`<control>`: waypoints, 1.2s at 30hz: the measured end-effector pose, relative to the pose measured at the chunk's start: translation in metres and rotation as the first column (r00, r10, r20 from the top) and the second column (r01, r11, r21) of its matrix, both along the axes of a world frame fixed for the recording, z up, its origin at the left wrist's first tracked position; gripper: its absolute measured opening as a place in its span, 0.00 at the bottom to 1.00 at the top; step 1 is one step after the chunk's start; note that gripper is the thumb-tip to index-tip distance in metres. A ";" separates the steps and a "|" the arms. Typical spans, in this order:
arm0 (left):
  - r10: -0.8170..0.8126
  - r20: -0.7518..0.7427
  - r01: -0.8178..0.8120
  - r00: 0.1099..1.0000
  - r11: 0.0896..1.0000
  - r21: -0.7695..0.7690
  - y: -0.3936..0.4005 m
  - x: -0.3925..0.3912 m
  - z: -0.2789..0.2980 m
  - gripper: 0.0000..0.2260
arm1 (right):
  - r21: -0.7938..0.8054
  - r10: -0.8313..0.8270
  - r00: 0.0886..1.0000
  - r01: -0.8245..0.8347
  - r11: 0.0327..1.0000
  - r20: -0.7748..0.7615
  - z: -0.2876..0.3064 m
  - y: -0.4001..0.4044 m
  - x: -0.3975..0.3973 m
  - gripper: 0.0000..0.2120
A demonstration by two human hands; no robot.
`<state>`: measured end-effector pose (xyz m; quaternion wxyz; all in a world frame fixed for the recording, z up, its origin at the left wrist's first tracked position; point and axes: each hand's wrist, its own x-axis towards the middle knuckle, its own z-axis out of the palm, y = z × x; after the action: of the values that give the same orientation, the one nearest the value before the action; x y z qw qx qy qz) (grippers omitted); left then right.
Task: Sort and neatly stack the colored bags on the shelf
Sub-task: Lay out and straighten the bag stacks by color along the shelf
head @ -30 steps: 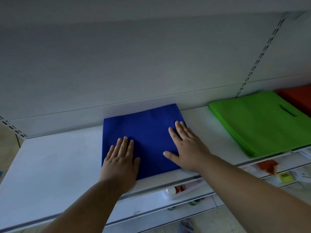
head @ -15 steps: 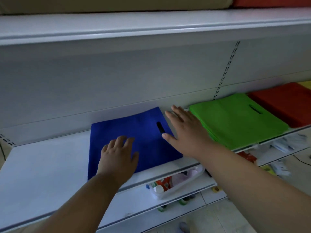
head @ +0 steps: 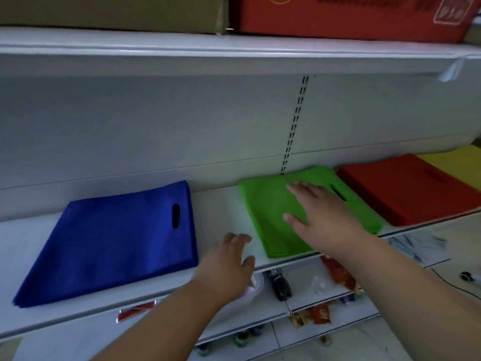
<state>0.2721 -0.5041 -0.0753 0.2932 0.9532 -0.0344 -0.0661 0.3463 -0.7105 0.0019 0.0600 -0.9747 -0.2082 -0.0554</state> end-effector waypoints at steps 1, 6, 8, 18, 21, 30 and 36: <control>0.083 -0.082 -0.088 0.993 0.995 -0.054 -0.018 0.010 -0.003 0.23 | 0.002 0.023 0.999 -0.023 1.000 -0.030 -0.005 -0.015 0.007 0.33; 0.450 -0.420 -0.600 0.788 0.713 -0.362 -0.075 0.057 -0.012 0.31 | 0.073 0.118 0.984 -0.109 0.991 -0.136 -0.025 -0.068 0.043 0.31; 0.487 -0.537 -0.721 0.688 0.543 -0.431 -0.085 0.073 -0.012 0.26 | 0.103 0.161 0.964 -0.142 0.984 -0.210 -0.034 -0.078 0.049 0.32; 0.413 -0.636 -0.730 0.652 0.112 -0.675 -0.107 0.089 0.030 0.04 | 0.062 0.185 0.983 -0.183 0.981 -0.022 -0.088 -0.097 0.064 0.26; 0.482 -0.634 -0.754 0.605 0.091 -0.650 -0.079 0.079 0.030 0.07 | -0.017 0.106 0.991 -0.105 0.994 0.083 -0.089 -0.130 0.083 0.28; 0.696 -0.473 -0.838 0.541 0.394 -0.379 -0.069 0.053 0.004 0.28 | 0.353 0.089 0.957 0.015 0.935 -0.277 -0.094 -0.160 0.094 0.51; 0.503 -0.353 -0.601 0.789 0.751 -0.274 -0.077 0.045 0.009 0.35 | 0.462 0.167 0.924 0.013 0.887 -0.345 -0.101 -0.174 0.098 0.53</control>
<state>0.3166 -0.5809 -0.0663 0.4762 0.8294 0.2775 -0.0909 0.4442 -0.8847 -0.0987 0.3278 -0.9162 -0.2133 0.0873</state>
